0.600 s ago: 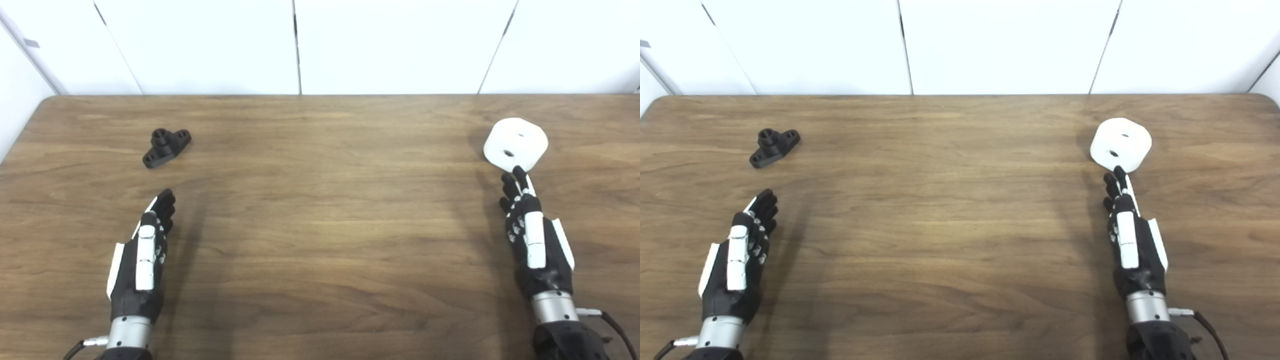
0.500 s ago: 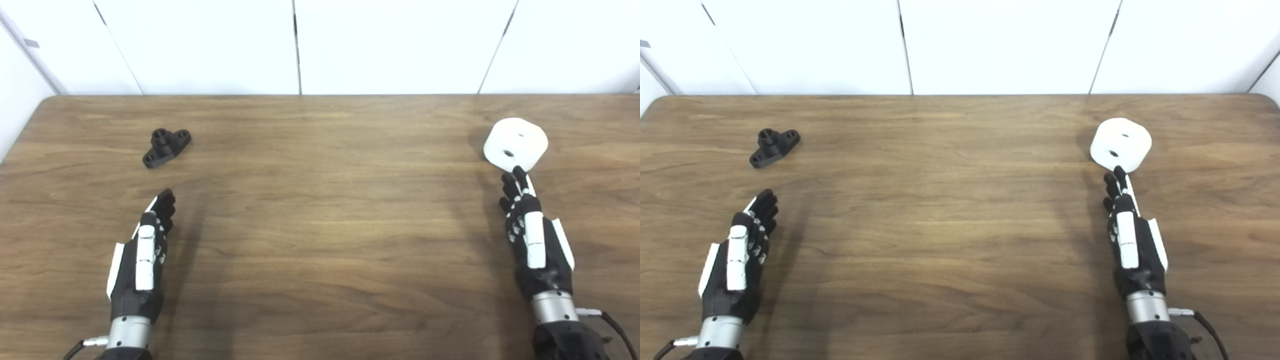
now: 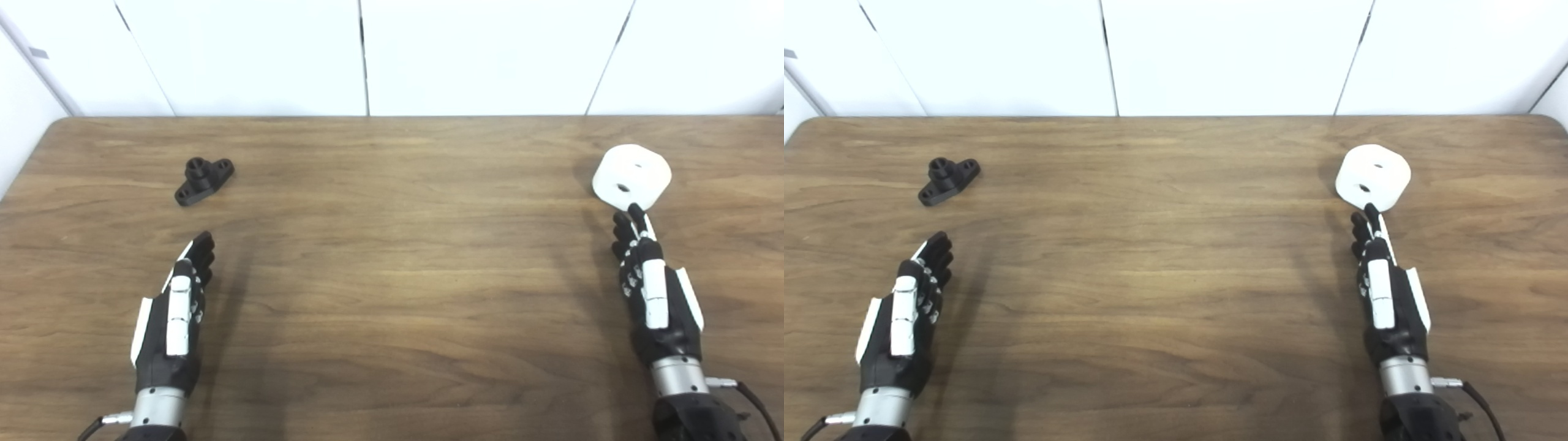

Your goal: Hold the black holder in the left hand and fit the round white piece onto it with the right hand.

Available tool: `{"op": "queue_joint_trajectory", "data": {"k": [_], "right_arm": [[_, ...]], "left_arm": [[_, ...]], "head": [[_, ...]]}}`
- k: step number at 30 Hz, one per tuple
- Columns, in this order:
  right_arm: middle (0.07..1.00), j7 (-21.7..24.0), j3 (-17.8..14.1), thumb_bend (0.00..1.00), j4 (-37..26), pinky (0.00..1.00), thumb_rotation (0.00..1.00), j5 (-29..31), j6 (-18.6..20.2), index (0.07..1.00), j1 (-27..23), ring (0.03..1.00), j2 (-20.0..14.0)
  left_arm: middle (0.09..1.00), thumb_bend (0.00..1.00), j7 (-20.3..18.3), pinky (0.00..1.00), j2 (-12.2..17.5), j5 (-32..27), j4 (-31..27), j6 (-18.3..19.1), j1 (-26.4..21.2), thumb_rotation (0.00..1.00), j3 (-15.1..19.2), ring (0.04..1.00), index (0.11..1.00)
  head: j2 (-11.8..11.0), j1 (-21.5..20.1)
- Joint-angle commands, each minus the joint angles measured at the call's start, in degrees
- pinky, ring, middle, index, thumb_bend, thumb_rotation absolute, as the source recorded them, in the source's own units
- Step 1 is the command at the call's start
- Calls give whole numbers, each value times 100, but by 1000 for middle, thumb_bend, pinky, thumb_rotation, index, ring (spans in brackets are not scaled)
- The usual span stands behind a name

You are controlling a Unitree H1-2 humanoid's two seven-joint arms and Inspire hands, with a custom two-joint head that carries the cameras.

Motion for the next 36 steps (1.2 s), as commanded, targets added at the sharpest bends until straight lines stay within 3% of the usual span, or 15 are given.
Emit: {"op": "queue_joint_trajectory", "data": {"k": [1, 8, 10, 15, 25, 36], "right_arm": [[966, -32, 21, 587, -80, 1000, 1000, -5, -245, 995, 263, 986, -91], [980, 75, -46, 604, -32, 1000, 1000, 76, -248, 1000, 298, 1000, -259], [983, 124, -102, 588, 84, 1000, 1000, 161, -375, 1000, 291, 1000, -318], [993, 329, -153, 567, 429, 1000, 1000, 365, -758, 1000, 246, 1000, -487], [982, 333, -64, 604, 586, 1000, 1000, 508, -867, 1000, 262, 1000, -625], [991, 312, -6, 670, 601, 1000, 1000, 499, -942, 1000, 352, 1000, -646]], "left_arm": [[950, 490, 13, 1000, -66, 51, -121, -208, -13, 987, 1, 974, 923], [943, 498, 89, 997, -211, 289, -66, -352, 46, 989, -131, 952, 914], [941, 502, 131, 988, -285, 390, -14, -423, 70, 985, -204, 946, 910], [949, 491, 131, 994, -378, 369, 163, -636, 87, 967, -406, 962, 916], [940, 460, 344, 959, -420, 688, 469, -1037, 108, 977, -617, 952, 912], [941, 462, 459, 971, -421, 759, 588, -1306, 217, 956, -719, 954, 904]], "head": [[15, 72], [-156, 808], [-351, 1282], [-663, 1750], [-1031, 1907], [-1207, 1782]]}}
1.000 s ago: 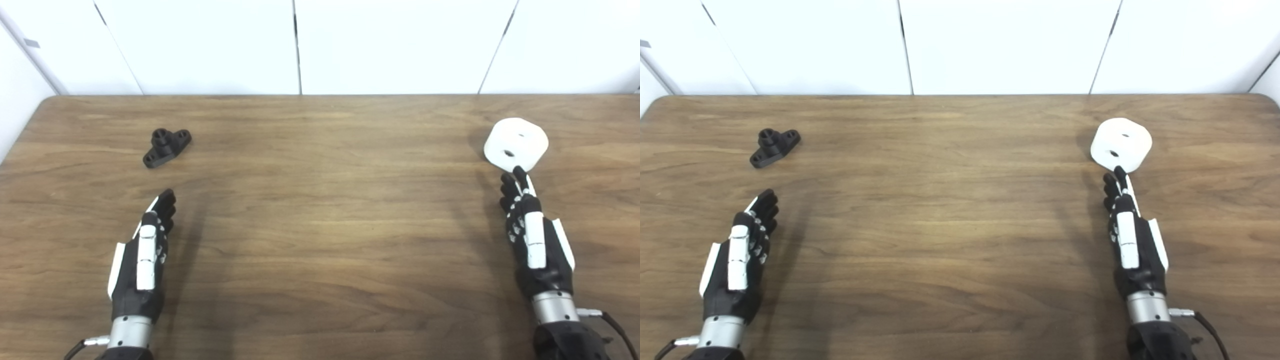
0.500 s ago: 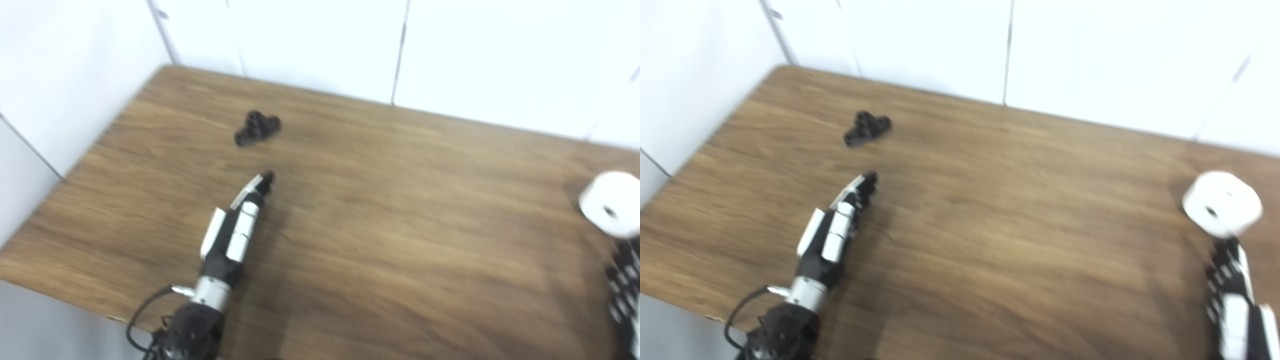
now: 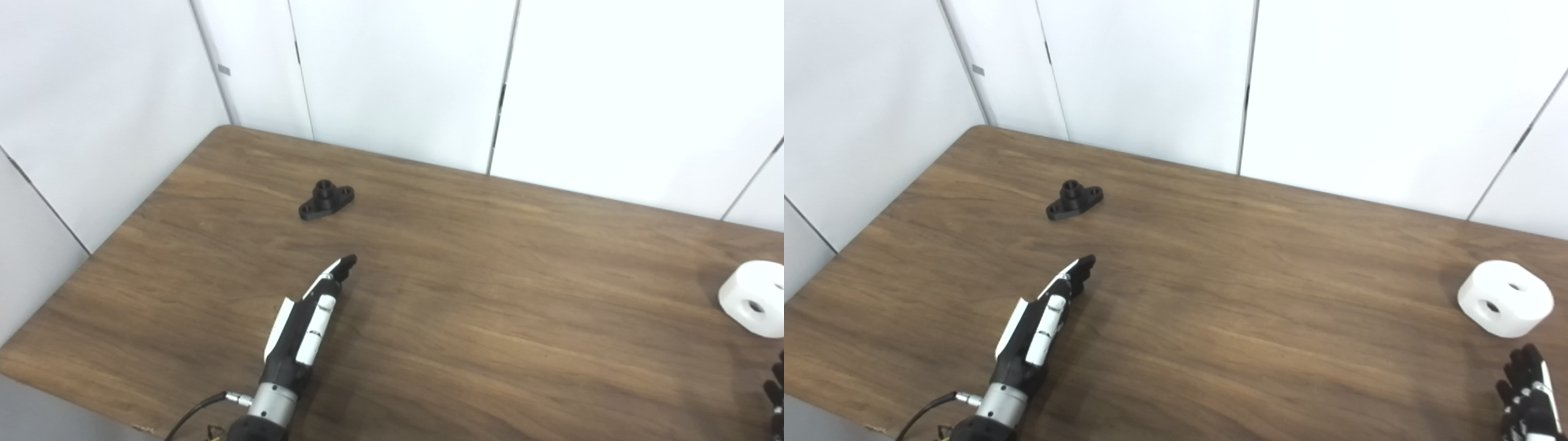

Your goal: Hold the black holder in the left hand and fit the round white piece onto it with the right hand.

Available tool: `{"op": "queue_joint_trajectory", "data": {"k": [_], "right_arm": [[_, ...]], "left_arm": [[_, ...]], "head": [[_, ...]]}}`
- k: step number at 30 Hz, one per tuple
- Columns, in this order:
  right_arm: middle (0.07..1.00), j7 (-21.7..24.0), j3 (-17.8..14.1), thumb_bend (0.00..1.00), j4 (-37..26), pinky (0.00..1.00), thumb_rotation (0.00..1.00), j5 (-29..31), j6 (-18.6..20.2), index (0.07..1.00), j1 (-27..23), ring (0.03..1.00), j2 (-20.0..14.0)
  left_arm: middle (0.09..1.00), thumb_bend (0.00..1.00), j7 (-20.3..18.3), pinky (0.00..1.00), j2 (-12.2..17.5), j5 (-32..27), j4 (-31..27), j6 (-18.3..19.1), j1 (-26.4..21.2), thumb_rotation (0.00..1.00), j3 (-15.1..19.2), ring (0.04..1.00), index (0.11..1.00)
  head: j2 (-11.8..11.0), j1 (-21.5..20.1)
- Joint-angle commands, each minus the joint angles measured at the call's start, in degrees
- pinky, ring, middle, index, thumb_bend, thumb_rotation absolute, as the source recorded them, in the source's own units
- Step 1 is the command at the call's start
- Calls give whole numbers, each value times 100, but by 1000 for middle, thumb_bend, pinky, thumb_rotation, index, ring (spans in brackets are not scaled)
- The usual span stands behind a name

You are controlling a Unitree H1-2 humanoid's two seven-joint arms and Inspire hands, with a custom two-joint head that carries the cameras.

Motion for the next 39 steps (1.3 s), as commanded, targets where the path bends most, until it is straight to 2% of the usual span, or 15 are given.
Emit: {"op": "queue_joint_trajectory", "data": {"k": [1, 7, 11, 13, 16, 18, 21, 24, 26, 31, 33, 36, 39], "right_arm": [[991, 0, 21, 674, 178, 1000, 1000, 81, -186, 1000, 229, 1000, 25], [994, 33, 19, 703, 150, 1000, 1000, 118, -201, 1000, 289, 997, -10], [987, 26, 22, 715, 180, 1000, 1000, 101, -199, 1000, 317, 993, -38], [982, 28, 10, 725, 219, 1000, 1000, 137, -259, 1000, 328, 987, -26], [981, 45, 6, 728, 273, 1000, 1000, 155, -354, 1000, 356, 988, -43], [982, 48, 5, 723, 295, 1000, 1000, 172, -389, 1000, 372, 987, -51], [981, 53, 4, 725, 311, 1000, 1000, 183, -430, 1000, 398, 991, -58], [994, 56, 16, 718, 327, 1000, 1000, 162, -483, 1000, 409, 992, -65], [999, 45, 23, 714, 351, 1000, 1000, 145, -508, 1000, 411, 995, -63], [994, 13, 26, 663, 394, 1000, 1000, 120, -547, 1000, 398, 996, -51], [994, -2, 27, 663, 393, 1000, 1000, 101, -554, 1000, 396, 989, -47], [987, -18, 33, 649, 443, 1000, 1000, 76, -576, 1000, 372, 981, -38], [982, -53, 36, 652, 429, 1000, 1000, 32, -508, 1000, 368, 983, -33]], "left_arm": [[940, 462, 47, 967, -301, 55, -3, -223, 174, 950, -43, 952, 904], [946, 420, 14, 966, -250, 110, -112, -190, 316, 933, -112, 957, 915], [957, 477, -11, 993, -185, 176, -99, -102, 332, 844, -140, 972, 925], [955, 484, 22, 978, -194, 257, -51, -166, 326, 791, -147, 970, 925], [949, 475, 85, 954, -263, 282, -45, -254, 349, 660, -135, 960, 918], [940, 452, 196, 934, -311, 448, -101, -245, 380, 536, -102, 947, 911], [930, 464, 374, 933, -351, 853, -279, -54, 444, 486, -64, 941, 905], [912, 488, 533, 905, -349, 1147, -457, 57, 397, 364, 15, 922, 891], [899, 523, 638, 883, -352, 1267, -533, 180, 283, 255, 112, 899, 877], [868, 663, 878, 869, -242, 1652, -729, 548, -167, 105, 353, 880, 843], [862, 699, 945, 870, -184, 1818, -770, 727, -327, 78, 425, 878, 834], [865, 745, 1009, 872, -78, 2084, -761, 1033, -580, 107, 529, 883, 837], [878, 756, 1022, 874, 15, 2583, -810, 1621, -852, 159, 582, 889, 835]], "head": [[-29, -23], [-28, -33], [-60, -19], [-116, -24], [-140, -49], [-159, -48], [-193, -46], [-216, -74], [-223, -84], [-240, -106], [-240, -106], [-259, -132], [-259, -141]]}}
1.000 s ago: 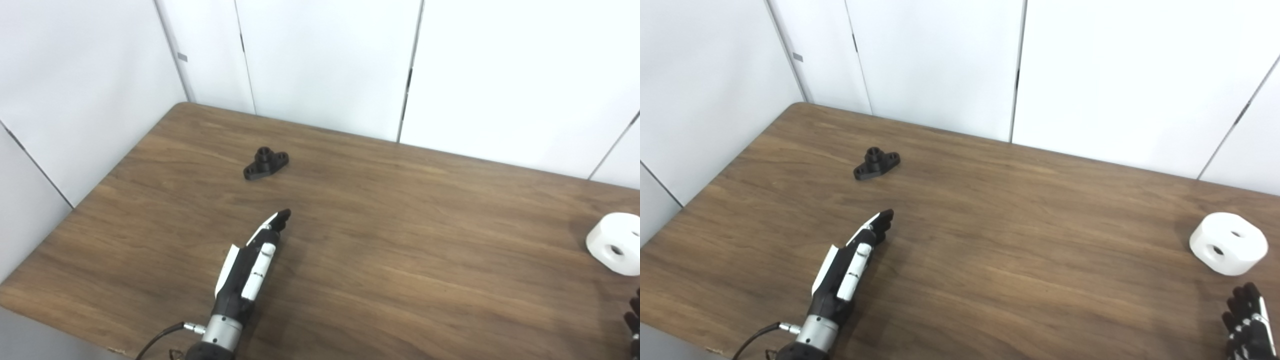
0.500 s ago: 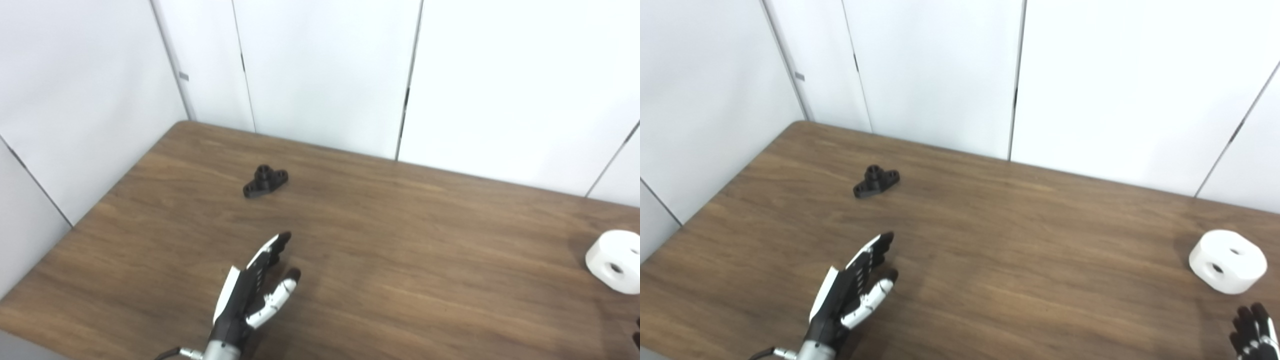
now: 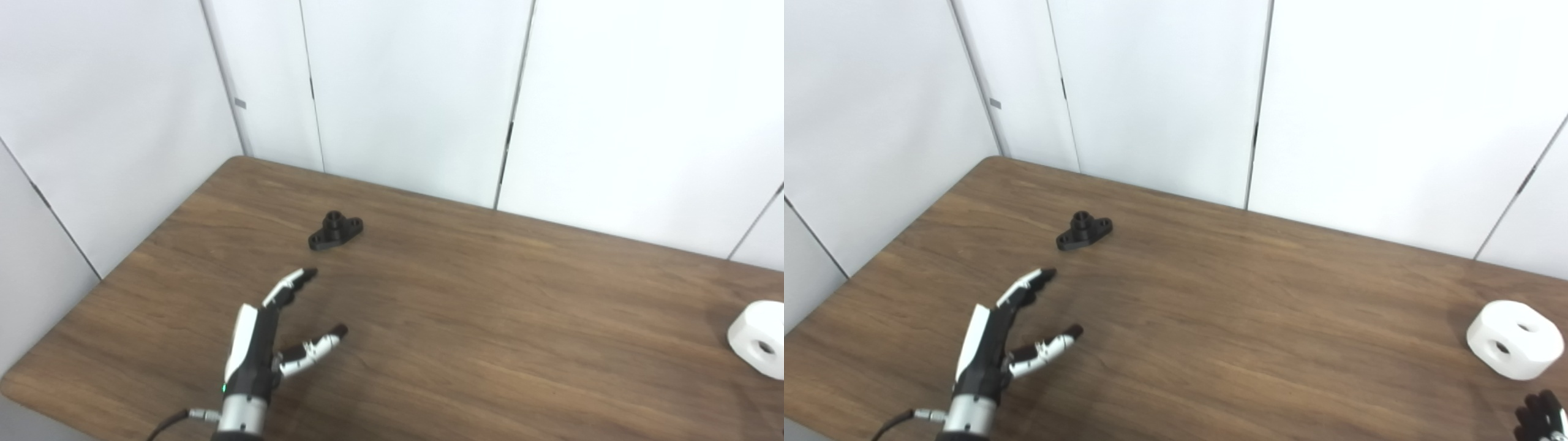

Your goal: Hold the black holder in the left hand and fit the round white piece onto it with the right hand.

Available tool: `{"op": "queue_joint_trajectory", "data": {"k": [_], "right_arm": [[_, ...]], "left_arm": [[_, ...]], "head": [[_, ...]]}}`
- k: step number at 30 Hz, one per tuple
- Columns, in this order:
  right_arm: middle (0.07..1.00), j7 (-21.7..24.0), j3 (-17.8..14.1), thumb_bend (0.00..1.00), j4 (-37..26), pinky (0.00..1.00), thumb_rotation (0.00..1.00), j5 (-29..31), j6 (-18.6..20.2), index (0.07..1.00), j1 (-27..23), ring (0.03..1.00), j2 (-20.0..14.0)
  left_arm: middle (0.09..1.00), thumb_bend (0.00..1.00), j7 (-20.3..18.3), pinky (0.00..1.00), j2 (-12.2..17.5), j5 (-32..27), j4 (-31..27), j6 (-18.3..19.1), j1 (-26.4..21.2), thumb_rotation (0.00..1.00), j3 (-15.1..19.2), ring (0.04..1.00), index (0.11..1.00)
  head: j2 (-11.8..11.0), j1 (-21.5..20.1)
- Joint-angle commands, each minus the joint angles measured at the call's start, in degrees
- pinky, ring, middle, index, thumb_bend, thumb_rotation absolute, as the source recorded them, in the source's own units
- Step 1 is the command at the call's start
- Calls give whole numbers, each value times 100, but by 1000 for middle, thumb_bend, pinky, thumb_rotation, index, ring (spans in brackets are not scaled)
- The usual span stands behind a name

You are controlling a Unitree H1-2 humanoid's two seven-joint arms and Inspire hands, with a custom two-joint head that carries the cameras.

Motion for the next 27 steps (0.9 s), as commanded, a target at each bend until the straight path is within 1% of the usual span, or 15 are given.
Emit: {"op": "queue_joint_trajectory", "data": {"k": [1, 4, 7, 9, 10, 12, 13, 16, 19, 21, 24, 27], "right_arm": [[981, -49, 41, 647, 371, 1000, 1000, 2, -43, 1000, 172, 983, 68], [986, -45, 44, 632, 318, 1000, 1000, 29, 48, 1000, 180, 998, 71], [981, -67, 43, 602, 264, 1000, 1000, 26, 111, 1000, 191, 999, 90], [978, -65, 49, 599, 275, 1000, 1000, 6, 92, 1000, 195, 1000, 85], [979, -55, 54, 608, 297, 1000, 1000, 3, 65, 1000, 194, 1000, 78], [983, -57, 57, 622, 311, 1000, 1000, -6, 54, 1000, 199, 1000, 77], [980, -64, 55, 638, 314, 1000, 1000, -12, 42, 1000, 198, 1000, 81], [977, -83, 53, 642, 304, 1000, 1000, -48, 44, 1000, 204, 1000, 90], [974, -99, 53, 632, 287, 1000, 1000, -58, 67, 1000, 207, 1000, 102], [972, -105, 51, 633, 305, 1000, 1000, -54, 36, 1000, 202, 1000, 107], [969, -104, 48, 628, 320, 1000, 1000, -38, 6, 1000, 207, 996, 108], [962, -97, 54, 627, 317, 1000, 1000, -28, 35, 1000, 214, 992, 102]], "left_arm": [[880, 756, 84, 865, -19, 413, -201, 296, -427, 177, 69, 890, 834], [879, 752, 65, 863, 99, 610, -78, 534, -731, 185, 153, 898, 828], [879, 759, 49, 875, 226, 647, 127, 644, -1035, 206, 263, 909, 830], [878, 761, 15, 875, 329, 721, 256, 719, -1202, 225, 296, 907, 826], [873, 766, -9, 857, 393, 744, 339, 776, -1308, 248, 309, 895, 819], [869, 784, -39, 834, 495, 718, 492, 842, -1480, 256, 330, 884, 807], [868, 790, -36, 829, 549, 695, 603, 841, -1574, 256, 338, 883, 804], [866, 796, 7, 822, 685, 732, 881, 824, -1760, 250, 322, 885, 798], [861, 801, 186, 811, 824, 900, 1275, 723, -1928, 243, 274, 885, 793], [861, 811, 326, 848, 933, 1024, 1588, 625, -2056, 250, 241, 900, 790], [870, 820, 470, 967, 1134, 1254, 2021, 539, -2219, 301, 136, 920, 792], [881, 826, 527, 997, 1254, 1348, 2258, 555, -2326, 316, 48, 933, 791]], "head": [[1, -1], [-2, -12], [6, -18], [14, -35], [17, -41], [21, -44], [31, -45], [43, -44], [51, -62], [51, -62], [51, -62], [52, -120]]}}
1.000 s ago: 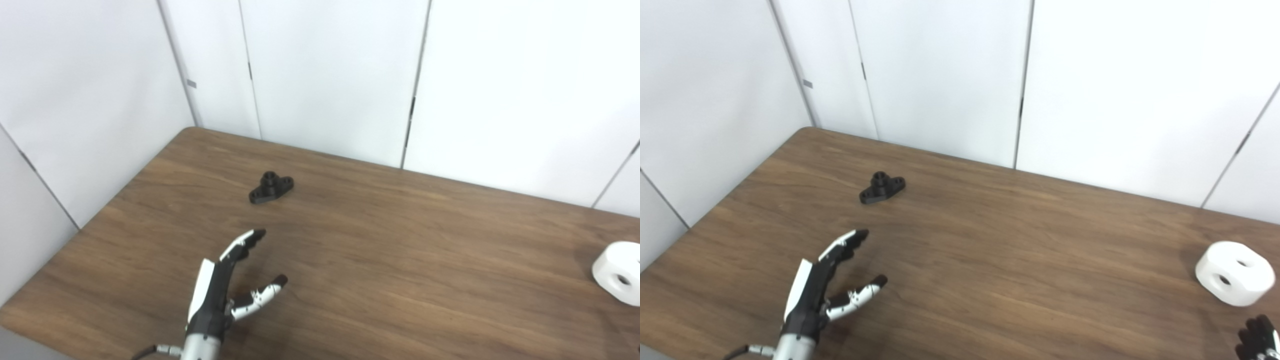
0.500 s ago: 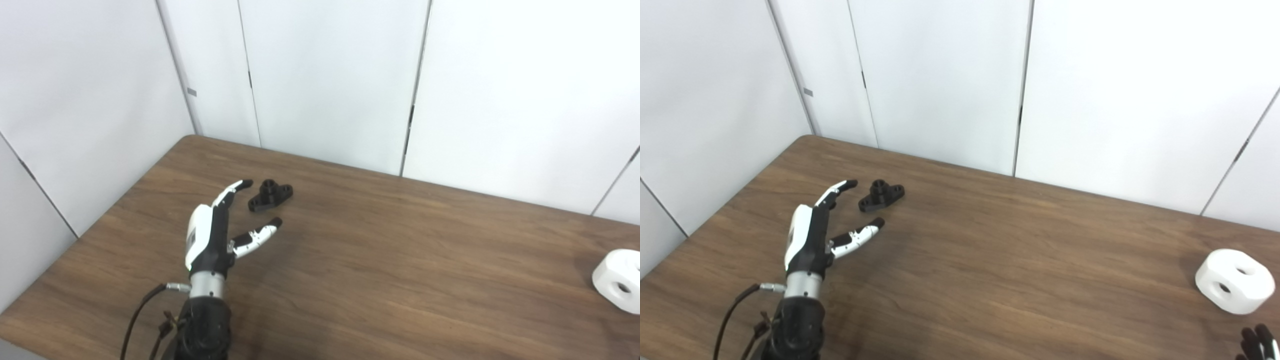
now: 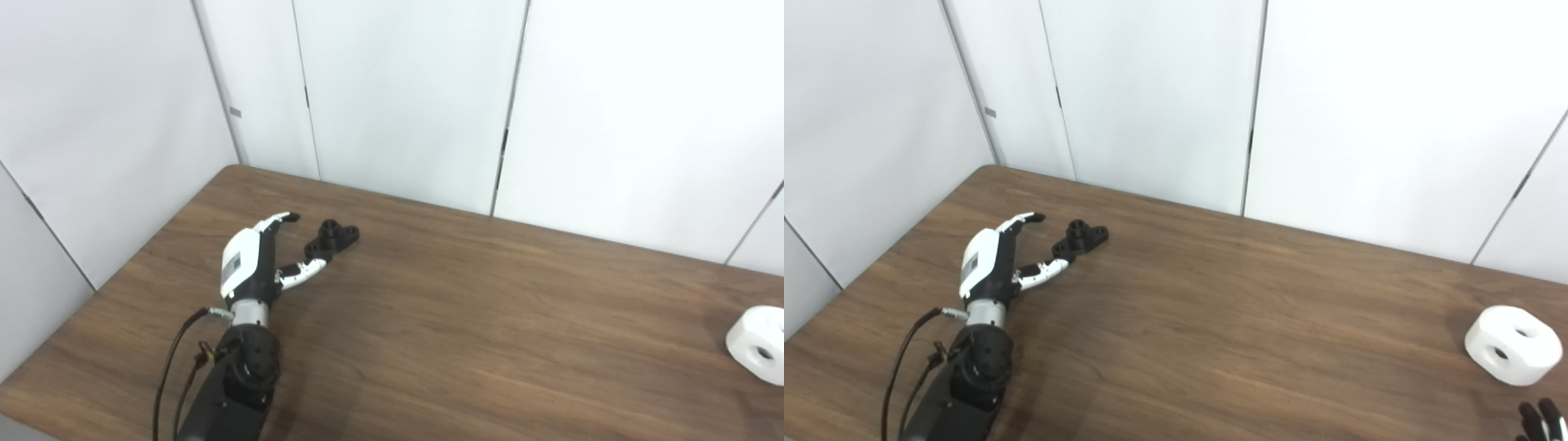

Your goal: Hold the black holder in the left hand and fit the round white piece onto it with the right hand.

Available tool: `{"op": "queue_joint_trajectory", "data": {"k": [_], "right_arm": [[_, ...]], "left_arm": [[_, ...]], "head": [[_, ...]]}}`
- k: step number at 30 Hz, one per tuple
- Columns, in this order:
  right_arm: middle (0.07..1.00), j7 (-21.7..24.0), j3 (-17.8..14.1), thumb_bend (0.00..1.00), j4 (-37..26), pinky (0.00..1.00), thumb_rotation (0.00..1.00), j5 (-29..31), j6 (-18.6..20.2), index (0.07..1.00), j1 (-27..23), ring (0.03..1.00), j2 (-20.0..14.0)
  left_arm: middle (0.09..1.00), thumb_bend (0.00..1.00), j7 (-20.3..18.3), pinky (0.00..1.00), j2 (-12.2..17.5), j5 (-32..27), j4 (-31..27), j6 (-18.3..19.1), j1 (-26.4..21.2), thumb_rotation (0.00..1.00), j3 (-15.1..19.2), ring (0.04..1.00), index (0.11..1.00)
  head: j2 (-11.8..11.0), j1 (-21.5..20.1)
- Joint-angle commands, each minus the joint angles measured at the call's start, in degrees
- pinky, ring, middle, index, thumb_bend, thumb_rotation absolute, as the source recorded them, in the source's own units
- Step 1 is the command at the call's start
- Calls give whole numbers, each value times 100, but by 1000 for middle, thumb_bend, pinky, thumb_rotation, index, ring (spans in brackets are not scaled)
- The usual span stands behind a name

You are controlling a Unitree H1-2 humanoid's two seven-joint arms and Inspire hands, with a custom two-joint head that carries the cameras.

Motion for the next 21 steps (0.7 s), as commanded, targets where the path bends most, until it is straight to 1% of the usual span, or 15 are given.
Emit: {"op": "queue_joint_trajectory", "data": {"k": [1, 7, 10, 16, 21], "right_arm": [[963, -32, 49, 629, 355, 1000, 1000, 25, -60, 1000, 213, 996, 84], [964, -96, 55, 635, 286, 1000, 1000, -26, 55, 1000, 204, 1000, 129], [961, -106, 66, 605, 263, 1000, 1000, -42, 80, 1000, 206, 1000, 140], [955, -137, 62, 593, 243, 1000, 1000, -82, 133, 1000, 215, 1000, 167], [946, -144, 68, 594, 242, 1000, 1000, -123, 78, 1000, 218, 997, 187]], "left_arm": [[887, 827, 230, 999, 208, 225, 23, -150, -297, 320, -63, 939, 790], [908, 857, 394, 1000, 406, 558, 566, -71, -546, 330, -307, 959, 776], [919, 867, 396, 1000, 470, 685, 760, -9, -636, 314, -430, 975, 770], [928, 873, 209, 1000, 589, 837, 1005, 253, -776, 332, -654, 981, 754], [920, 886, 172, 1000, 644, 769, 1210, 230, -896, 331, -777, 972, 718]], "head": [[6, -10], [7, -82], [7, -110], [20, -147], [36, -175]]}}
